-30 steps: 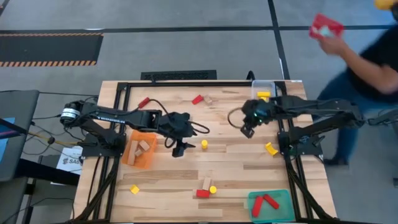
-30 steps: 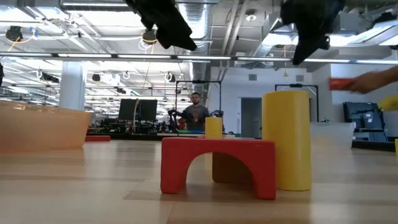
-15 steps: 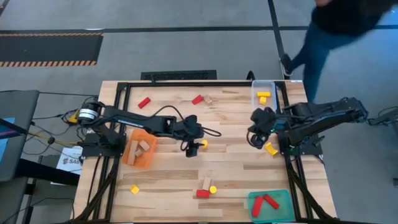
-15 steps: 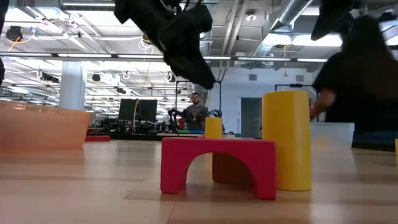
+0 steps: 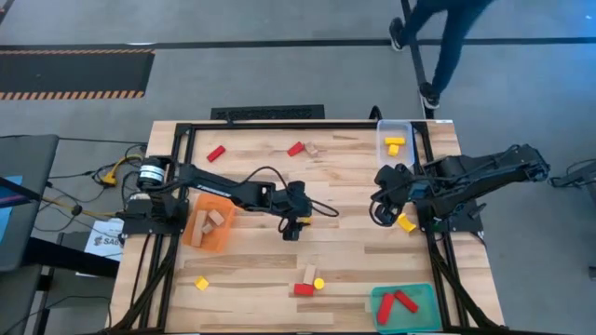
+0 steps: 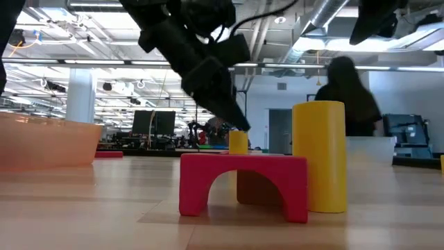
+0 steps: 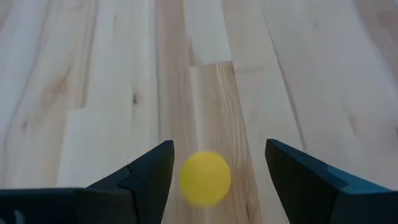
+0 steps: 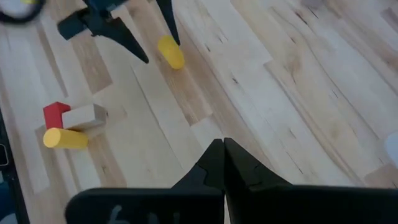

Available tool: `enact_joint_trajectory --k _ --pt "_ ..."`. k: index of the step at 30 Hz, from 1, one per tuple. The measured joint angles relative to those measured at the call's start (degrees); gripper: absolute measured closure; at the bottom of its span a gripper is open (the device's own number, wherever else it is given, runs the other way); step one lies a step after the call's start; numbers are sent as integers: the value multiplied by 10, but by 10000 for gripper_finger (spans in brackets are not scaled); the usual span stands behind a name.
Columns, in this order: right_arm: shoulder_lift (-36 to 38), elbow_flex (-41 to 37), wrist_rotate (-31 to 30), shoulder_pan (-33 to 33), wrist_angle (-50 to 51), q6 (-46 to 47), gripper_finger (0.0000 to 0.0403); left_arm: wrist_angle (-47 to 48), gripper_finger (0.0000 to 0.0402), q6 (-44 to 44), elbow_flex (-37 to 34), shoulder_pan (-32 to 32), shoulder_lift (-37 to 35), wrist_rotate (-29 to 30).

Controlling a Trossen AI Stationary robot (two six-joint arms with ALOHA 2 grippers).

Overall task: Sort & place blocks by color
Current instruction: Put the yellow block into the transparent bin

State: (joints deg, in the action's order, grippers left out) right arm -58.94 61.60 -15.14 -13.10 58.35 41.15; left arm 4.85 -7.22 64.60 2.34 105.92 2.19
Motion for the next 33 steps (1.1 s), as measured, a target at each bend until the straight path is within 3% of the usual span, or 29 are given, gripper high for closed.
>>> enact_joint_trajectory --k 8,15,20,27,33 --pt "-5 0 2 1 -1 0 388 -27 143 -10 -1 -1 45 30" --pt "-5 0 3 1 8 0 389 -26 153 -7 -2 -8 49 9" --pt "-5 0 2 1 10 -2 387 -25 198 7 -2 -15 49 -3" --pt "-5 0 2 1 10 3 387 -27 305 40 -2 -18 47 -3" --pt "-5 0 -15 1 -5 -22 377 13 304 98 45 -43 4 -9"
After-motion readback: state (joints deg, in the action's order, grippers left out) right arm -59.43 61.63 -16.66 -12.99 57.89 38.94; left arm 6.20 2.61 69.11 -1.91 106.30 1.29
